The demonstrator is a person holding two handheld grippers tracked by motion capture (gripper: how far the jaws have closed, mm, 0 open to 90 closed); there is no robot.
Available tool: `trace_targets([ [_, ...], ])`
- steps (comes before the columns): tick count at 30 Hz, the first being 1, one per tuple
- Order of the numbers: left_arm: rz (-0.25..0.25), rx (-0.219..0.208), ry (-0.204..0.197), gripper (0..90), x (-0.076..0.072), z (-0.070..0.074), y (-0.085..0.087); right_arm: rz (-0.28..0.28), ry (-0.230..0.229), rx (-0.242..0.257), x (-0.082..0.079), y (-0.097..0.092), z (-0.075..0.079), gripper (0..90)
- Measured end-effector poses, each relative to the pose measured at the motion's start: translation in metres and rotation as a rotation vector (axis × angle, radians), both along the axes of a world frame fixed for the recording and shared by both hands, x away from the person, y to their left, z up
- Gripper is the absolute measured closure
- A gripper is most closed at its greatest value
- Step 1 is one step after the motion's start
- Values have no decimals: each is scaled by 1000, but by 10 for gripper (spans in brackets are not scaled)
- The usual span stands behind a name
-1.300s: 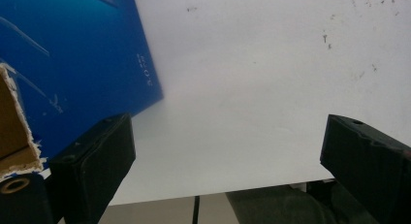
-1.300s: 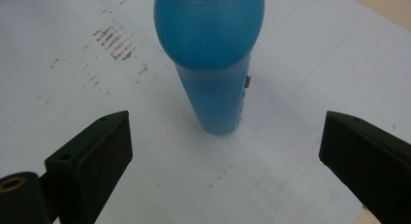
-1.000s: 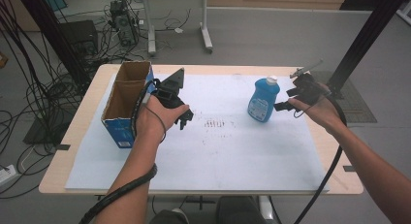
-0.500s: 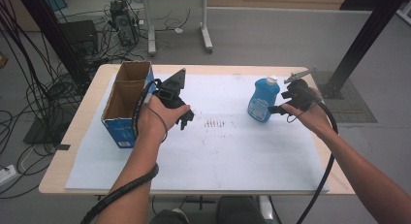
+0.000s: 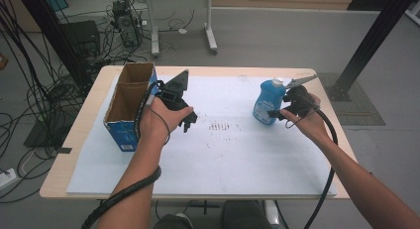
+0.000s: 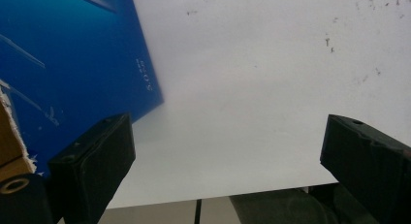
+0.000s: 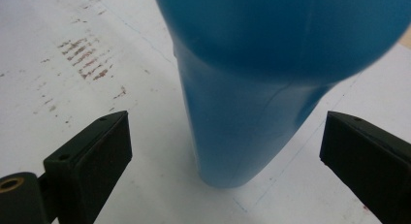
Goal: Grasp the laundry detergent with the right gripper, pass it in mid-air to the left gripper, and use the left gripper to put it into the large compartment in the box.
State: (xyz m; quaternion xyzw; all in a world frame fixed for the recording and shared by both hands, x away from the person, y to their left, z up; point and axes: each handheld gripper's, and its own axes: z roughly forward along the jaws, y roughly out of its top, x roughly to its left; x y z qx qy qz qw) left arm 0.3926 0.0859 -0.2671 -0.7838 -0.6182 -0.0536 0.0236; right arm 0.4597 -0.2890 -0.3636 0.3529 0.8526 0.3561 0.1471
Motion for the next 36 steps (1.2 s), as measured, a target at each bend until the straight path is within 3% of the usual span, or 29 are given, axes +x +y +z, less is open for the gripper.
trace_targets([
  [20, 8, -6, 1, 58, -1, -3, 8, -28, -81, 26, 2, 7, -16, 35],
  [31, 1, -4, -2, 58, 0, 0, 7, -30, -96, 42, 3, 9, -18, 28],
  [36, 0, -5, -2, 58, 0, -1, 6, -40, -98, 73, 3, 8, -19, 26],
])
